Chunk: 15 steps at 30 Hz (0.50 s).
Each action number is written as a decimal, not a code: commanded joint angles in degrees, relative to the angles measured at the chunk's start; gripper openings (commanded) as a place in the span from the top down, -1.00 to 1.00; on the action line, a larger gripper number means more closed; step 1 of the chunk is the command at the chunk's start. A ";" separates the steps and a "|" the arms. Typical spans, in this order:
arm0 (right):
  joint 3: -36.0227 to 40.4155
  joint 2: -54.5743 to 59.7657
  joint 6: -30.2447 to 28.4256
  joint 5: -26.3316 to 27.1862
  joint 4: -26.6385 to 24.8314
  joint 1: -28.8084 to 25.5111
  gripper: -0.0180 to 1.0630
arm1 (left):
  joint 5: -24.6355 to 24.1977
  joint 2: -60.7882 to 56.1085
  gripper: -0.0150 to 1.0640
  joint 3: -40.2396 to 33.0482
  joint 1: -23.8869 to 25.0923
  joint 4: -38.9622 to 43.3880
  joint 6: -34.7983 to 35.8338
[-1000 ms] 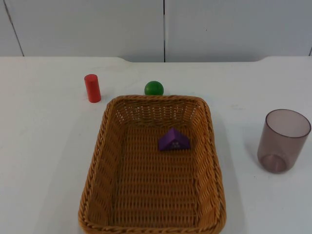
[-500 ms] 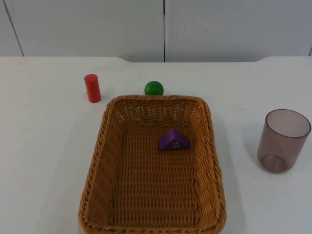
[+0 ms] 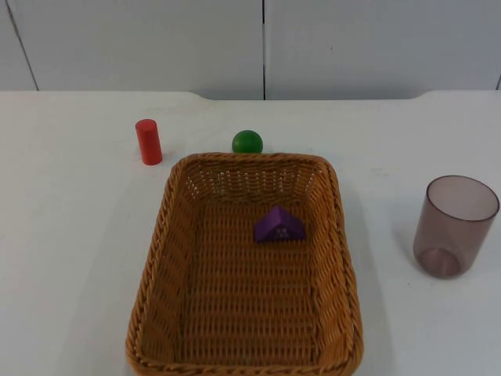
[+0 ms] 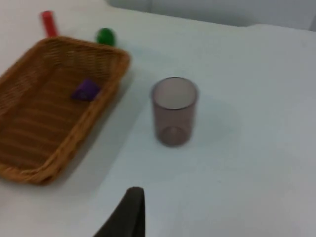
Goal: Pick up the basket with the left hand and place the triangular block into the basket with the right hand.
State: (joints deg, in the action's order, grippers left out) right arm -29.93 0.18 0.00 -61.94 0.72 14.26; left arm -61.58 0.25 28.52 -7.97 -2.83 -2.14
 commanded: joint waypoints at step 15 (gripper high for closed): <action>0.37 -0.18 0.00 0.29 0.12 -7.19 -0.98 | -0.01 -0.25 -0.98 -0.22 0.07 0.36 0.29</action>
State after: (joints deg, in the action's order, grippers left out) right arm -29.93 0.18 0.00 -61.94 0.72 7.42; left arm -61.58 0.25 28.52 -7.97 -2.83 -2.14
